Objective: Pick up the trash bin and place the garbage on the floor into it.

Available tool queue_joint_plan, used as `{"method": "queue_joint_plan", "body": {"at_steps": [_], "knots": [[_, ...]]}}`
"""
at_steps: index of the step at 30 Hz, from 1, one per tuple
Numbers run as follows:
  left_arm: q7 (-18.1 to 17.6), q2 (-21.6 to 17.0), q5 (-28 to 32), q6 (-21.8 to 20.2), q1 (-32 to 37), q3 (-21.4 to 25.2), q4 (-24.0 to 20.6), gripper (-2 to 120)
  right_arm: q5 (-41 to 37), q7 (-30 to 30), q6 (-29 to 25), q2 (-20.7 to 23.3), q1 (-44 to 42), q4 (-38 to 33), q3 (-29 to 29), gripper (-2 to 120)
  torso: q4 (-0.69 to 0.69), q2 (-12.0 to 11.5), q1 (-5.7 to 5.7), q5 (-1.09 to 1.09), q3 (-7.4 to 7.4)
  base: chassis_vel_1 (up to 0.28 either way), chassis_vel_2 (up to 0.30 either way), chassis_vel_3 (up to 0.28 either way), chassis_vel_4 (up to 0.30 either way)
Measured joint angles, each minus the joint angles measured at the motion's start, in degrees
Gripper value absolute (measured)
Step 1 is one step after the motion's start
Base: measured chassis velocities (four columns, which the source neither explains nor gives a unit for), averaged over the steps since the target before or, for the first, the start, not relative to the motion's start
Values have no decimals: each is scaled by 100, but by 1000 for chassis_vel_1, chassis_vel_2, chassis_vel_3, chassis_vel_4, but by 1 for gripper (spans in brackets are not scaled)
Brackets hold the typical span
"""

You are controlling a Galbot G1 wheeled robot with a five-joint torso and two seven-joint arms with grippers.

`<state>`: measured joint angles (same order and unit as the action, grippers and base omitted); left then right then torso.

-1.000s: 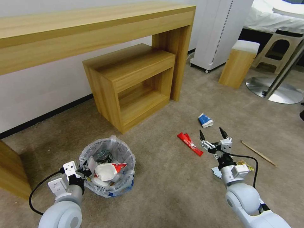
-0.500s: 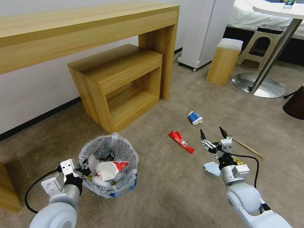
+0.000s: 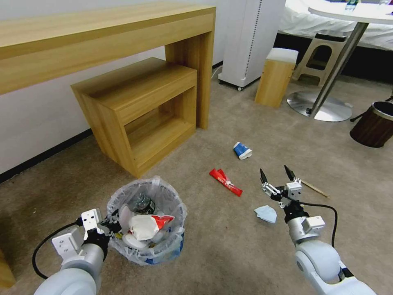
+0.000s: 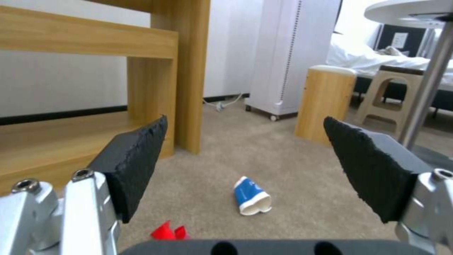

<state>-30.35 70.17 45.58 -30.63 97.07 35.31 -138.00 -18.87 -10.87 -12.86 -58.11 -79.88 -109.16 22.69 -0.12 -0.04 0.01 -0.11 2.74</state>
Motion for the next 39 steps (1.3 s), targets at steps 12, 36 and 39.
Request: {"method": "queue_joint_plan", "body": {"at_steps": [12,36,39], "knots": [[86,7,-96,11,138,-18,-71,1,44,-7,-33,-95,-218,-158,169,94,0,0,0,0,0,0,0,0,0],[183,66,-265,106,350,-13,-214,1,561,78,-516,-372,-505,-427,651,99,0,0,0,-1,0,-16,-19,-18,-16],[196,71,-300,120,380,-13,-208,1,662,118,-631,-474,-521,-433,724,100,0,0,0,0,0,0,0,0,0]]}}
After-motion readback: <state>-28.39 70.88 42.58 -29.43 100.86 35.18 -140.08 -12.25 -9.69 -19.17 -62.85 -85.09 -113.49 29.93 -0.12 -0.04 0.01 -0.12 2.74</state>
